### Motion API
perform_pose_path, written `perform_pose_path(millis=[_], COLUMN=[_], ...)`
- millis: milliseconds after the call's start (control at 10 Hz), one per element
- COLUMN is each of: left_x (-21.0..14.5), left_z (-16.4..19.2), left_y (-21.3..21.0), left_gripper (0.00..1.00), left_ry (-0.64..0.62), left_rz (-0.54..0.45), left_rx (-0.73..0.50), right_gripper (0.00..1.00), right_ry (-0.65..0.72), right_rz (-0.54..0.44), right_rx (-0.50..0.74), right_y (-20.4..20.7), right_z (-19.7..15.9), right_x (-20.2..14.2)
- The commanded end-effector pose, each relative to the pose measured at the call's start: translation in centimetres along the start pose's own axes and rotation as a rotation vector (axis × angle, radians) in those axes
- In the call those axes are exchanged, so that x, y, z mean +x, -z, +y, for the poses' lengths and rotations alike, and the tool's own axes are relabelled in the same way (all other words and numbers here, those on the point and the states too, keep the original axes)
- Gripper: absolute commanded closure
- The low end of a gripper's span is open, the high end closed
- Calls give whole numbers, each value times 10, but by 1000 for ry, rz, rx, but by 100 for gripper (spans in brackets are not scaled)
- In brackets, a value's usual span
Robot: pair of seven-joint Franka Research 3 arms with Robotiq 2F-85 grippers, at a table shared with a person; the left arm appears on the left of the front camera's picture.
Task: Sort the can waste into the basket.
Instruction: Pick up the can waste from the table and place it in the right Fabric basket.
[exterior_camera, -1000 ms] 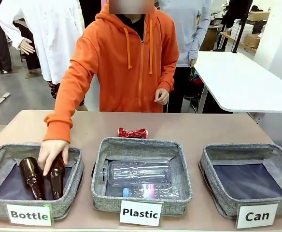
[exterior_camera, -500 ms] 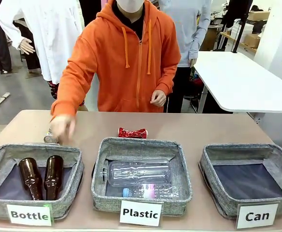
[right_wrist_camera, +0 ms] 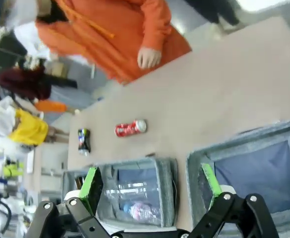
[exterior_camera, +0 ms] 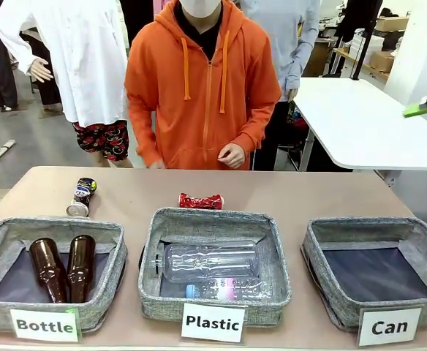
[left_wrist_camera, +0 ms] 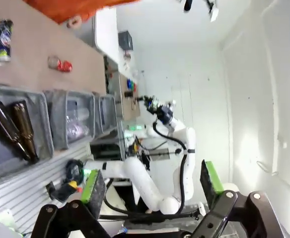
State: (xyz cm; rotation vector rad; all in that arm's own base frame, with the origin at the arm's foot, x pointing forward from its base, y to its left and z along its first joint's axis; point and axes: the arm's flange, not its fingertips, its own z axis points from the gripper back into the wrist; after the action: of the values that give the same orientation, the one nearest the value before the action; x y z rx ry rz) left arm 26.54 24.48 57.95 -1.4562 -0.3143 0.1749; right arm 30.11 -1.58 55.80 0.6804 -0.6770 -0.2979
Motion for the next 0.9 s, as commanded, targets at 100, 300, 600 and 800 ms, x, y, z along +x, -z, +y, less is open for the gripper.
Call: perform_pose_path(millis=[100,300,600,800], left_x=[-37,-60,-68,-32], left_z=[46,88,131,111], left_y=[116,169,219,192], left_gripper=[0,0,0,0], left_ry=[-95,-110,-104,-124], left_rz=[177,205,183,207], left_rx=[17,38,64,58], right_gripper=[0,0,0,0], right_ry=[-208,-368,-605,-725], right_rz=[246,478,713,735], right_rx=[-46,-56,-90,-162], right_y=[48,103,208,290], right_z=[17,44,85,121], right_x=[-10,32,68,64])
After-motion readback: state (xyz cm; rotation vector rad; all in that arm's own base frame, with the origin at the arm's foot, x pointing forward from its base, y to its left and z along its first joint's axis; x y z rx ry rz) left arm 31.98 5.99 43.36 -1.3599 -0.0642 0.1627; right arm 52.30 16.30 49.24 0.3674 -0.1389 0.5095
